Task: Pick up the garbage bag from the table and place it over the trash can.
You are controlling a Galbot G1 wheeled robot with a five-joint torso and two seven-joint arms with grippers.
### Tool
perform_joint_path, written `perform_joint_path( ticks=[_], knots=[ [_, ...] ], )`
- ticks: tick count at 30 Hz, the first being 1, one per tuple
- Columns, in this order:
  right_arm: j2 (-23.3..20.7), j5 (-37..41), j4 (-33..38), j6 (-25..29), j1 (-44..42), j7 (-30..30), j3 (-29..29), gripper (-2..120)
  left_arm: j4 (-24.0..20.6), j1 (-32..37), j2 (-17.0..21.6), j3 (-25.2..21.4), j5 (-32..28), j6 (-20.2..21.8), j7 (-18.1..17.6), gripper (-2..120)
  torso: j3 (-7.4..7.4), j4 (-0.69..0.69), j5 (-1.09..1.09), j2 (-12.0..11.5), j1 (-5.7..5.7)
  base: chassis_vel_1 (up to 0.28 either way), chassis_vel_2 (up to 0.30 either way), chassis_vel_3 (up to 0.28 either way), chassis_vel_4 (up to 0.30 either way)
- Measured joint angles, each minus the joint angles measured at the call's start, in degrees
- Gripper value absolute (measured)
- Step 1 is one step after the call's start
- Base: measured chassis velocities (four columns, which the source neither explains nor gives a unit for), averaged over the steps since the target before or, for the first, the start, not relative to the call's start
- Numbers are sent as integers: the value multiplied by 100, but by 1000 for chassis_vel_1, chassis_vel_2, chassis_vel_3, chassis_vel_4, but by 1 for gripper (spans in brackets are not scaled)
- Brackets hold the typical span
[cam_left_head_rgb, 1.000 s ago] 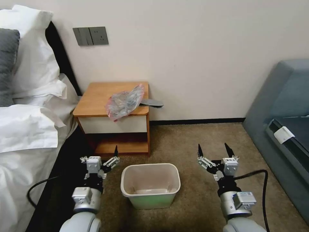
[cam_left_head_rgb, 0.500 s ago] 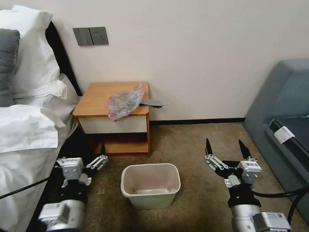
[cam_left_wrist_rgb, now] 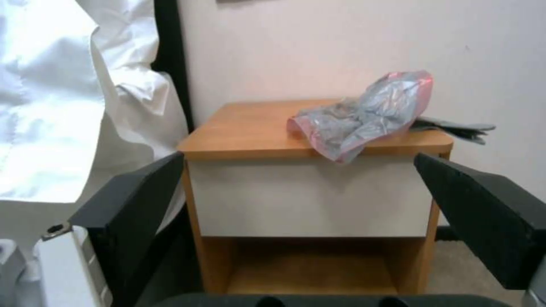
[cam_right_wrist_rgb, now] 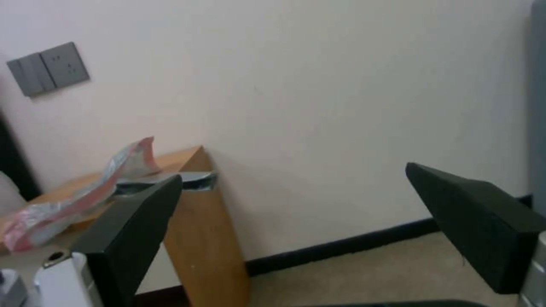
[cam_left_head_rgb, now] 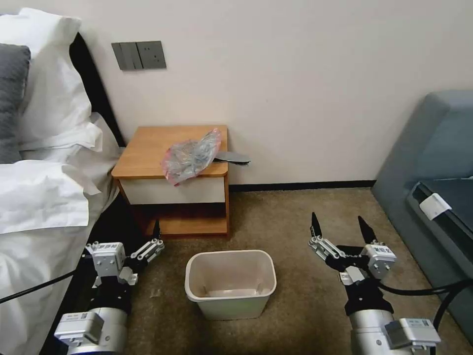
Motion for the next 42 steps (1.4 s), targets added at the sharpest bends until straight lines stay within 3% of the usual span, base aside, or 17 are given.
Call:
perform_joint_path(
  ticks=[7, 16, 18, 19, 22, 23, 24, 27, 28, 29, 38, 42],
  knots=[
    [-275, 1056, -253, -317, 627, 95, 54, 100, 12, 6, -17, -18, 13, 44, -12, 100, 0, 0, 1, 0, 0, 0, 0, 0, 0],
    [-555, 3243, -758, -563, 1794, 358, -179, 100, 20, 32, 1, -96, -41, 46, -22, 100, 0, 0, 0, 0, 0, 0, 0, 0, 0],
    [-637, 4233, -954, -679, 2137, 462, -292, 100, 22, -3, 26, -137, -104, 59, -23, 100, 1, 0, 1, 0, 0, 0, 0, 0, 0],
    [-637, 4233, -954, -679, 2137, 462, -292, 100, 22, -3, 26, -137, -104, 59, -23, 100, 1, 0, 1, 0, 0, 0, 0, 0, 0],
    [-627, 5794, -1316, -927, 2770, 701, -346, 100, 24, -24, 45, -147, -159, 76, -40, 100, 1, 0, 0, 0, 0, 0, 0, 0, 0],
    [-627, 5794, -1316, -927, 2770, 701, -346, 100, 24, -24, 45, -147, -159, 76, -40, 100, 1, 0, 0, 0, 0, 0, 0, 0, 0],
    [-587, 6335, -1501, -1000, 3038, 827, -356, 100, 25, -34, 58, -140, -169, 77, -42, 100, 1, 0, 1, 0, 0, 0, 0, 0, 0],
    [-587, 6335, -1501, -1000, 3038, 827, -356, 100, 25, -34, 58, -140, -169, 77, -42, 100, 1, 0, 1, 0, 0, 0, 0, 0, 0],
    [-503, 7281, -2066, -1100, 3724, 1039, -387, 100, 26, -48, 77, -144, -182, 78, -48, 100, 1, 1, 0, 0, 0, 0, 0, 0, 0],
    [-470, 7495, -2290, -1115, 3939, 1067, -396, 100, 27, -48, 74, -148, -183, 78, -50, 100, 1, 1, 0, -1, 0, 0, 0, 0, 0],
    [-255, 8207, -3301, -1162, 4706, 1104, -418, 100, 29, 1, 18, -157, -169, 77, -59, 100, 1, 0, 0, -1, 0, 0, 0, 0, 0],
    [-103, 8254, -4154, -1172, 5114, 1093, -566, 100, 29, 20, 43, -184, -217, 67, -75, 100, 1, 1, 0, -1, 0, 0, 0, 0, 0]
  ],
)
